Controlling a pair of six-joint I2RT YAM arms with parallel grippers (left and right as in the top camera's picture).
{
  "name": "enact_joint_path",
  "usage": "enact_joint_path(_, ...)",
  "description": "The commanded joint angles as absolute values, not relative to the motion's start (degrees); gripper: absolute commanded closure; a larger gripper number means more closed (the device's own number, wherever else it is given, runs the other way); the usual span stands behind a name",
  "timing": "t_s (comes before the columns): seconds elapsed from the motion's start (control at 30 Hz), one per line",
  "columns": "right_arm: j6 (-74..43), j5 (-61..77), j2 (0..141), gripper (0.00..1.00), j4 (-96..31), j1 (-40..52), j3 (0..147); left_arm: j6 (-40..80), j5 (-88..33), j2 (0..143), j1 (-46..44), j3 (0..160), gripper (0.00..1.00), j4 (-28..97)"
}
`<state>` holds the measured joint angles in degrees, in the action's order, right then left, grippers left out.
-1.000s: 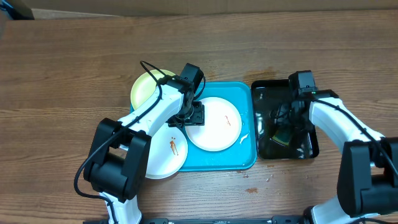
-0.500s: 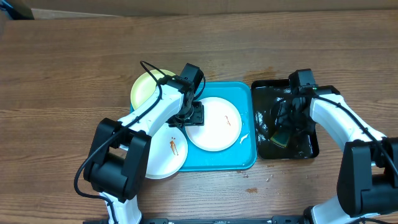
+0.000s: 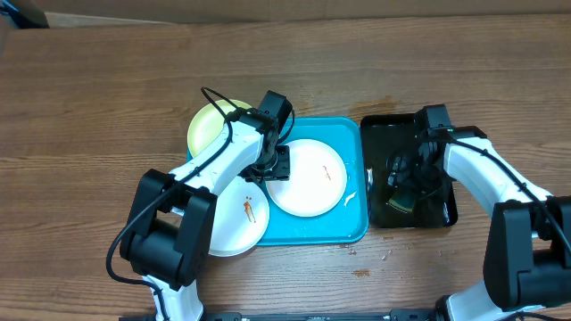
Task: Clean dirty plates on tray and stack at the side
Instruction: 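Lower right gripper into black tray and grasp the green sponge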
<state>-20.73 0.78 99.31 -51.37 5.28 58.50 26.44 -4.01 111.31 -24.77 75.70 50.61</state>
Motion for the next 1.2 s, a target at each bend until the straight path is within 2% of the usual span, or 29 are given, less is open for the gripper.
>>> enact_joint_path(0.0, -20.88, 1.61, 99.24, 0.23, -51.51, 5.13, 57.89, 25.67, -3.40, 112.09, -25.17, 76.09, 0.51, 50.74)
enact_joint_path(0.17, -20.91, 1.63, 99.24, 0.51, -50.89, 5.13, 57.06, 25.69, -2.35, 112.09, -25.17, 75.13, 0.52, 50.39)
enact_joint_path(0.4, -20.88, 1.63, 99.24, 0.57, -49.69, 5.13, 56.84, 25.71, -2.35, 112.07, -25.12, 73.82, 0.51, 48.16)
enact_joint_path(0.43, -20.88, 1.63, 99.24, 0.64, -49.63, 5.13, 56.84, 25.71, -2.37, 112.07, -25.10, 73.82, 0.50, 47.88)
enact_joint_path(0.5, -20.84, 1.58, 99.24, 0.89, -49.39, 5.13, 57.01, 25.71, -2.37, 112.07, -25.10, 73.82, 0.51, 47.62)
enact_joint_path(0.53, -20.84, 1.56, 99.24, 0.96, -49.43, 5.06, 57.39, 25.74, -2.37, 112.07, -25.10, 73.82, 0.51, 47.51)
enact_joint_path(0.6, -20.84, 1.58, 99.24, 0.96, -50.48, 5.02, 58.98, 25.74, -2.37, 112.07, -25.10, 73.82, 0.55, 47.42)
enact_joint_path(0.63, -20.84, 1.58, 99.24, 0.96, -51.40, 5.02, 60.03, 25.74, -2.37, 112.07, -25.10, 73.82, 0.60, 47.46)
enact_joint_path(0.73, -20.84, 1.58, 99.24, 0.96, -54.94, 5.02, 63.22, 25.71, -2.35, 112.07, -25.10, 73.82, 0.83, 47.44)
enact_joint_path(0.77, -20.84, 1.58, 99.24, 0.96, -56.29, 5.04, 63.94, 25.74, -2.35, 112.07, -25.10, 73.82, 0.94, 47.48)
enact_joint_path(1.13, -18.50, 1.63, 99.24, 0.96, -62.67, 5.19, 70.59, 25.78, -0.84, 112.07, -25.10, 73.82, 0.96, 46.83)
enact_joint_path(1.17, -17.91, 1.65, 99.24, 0.96, -63.37, 5.19, 71.59, 25.98, -0.84, 112.07, -25.10, 73.82, 0.93, 46.57)
